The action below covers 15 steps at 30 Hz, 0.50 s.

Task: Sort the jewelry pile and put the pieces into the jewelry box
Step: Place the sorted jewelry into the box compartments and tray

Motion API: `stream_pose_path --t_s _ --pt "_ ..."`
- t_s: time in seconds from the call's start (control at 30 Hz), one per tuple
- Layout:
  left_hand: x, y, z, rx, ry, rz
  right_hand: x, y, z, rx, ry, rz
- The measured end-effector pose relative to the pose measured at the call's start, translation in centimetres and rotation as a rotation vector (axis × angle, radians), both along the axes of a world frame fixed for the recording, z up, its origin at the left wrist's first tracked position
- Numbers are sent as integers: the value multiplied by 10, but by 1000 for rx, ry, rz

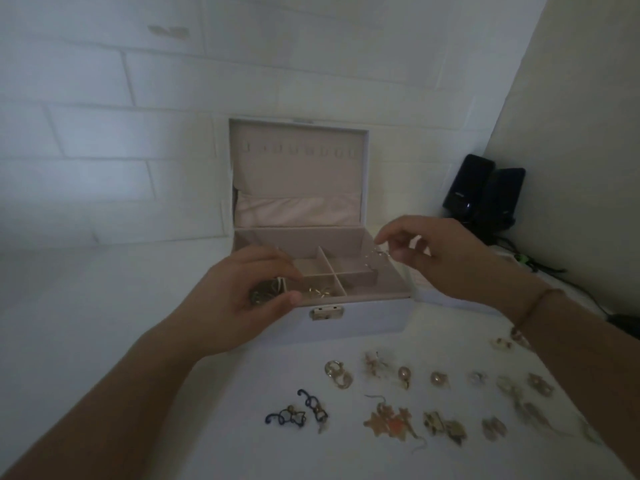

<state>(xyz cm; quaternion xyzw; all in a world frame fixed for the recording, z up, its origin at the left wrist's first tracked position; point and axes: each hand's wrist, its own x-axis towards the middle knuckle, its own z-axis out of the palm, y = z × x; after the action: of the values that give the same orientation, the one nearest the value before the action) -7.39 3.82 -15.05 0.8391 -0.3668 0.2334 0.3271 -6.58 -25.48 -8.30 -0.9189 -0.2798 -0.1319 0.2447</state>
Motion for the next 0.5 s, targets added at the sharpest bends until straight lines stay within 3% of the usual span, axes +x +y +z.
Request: stream_pose_path --t_s 0.3,0.5 --pt "1 2 0 18 -11 25 34 27 -22 -291 133 -25" --pt "2 1 -2 47 -12 20 47 37 -23 -379 197 -28"
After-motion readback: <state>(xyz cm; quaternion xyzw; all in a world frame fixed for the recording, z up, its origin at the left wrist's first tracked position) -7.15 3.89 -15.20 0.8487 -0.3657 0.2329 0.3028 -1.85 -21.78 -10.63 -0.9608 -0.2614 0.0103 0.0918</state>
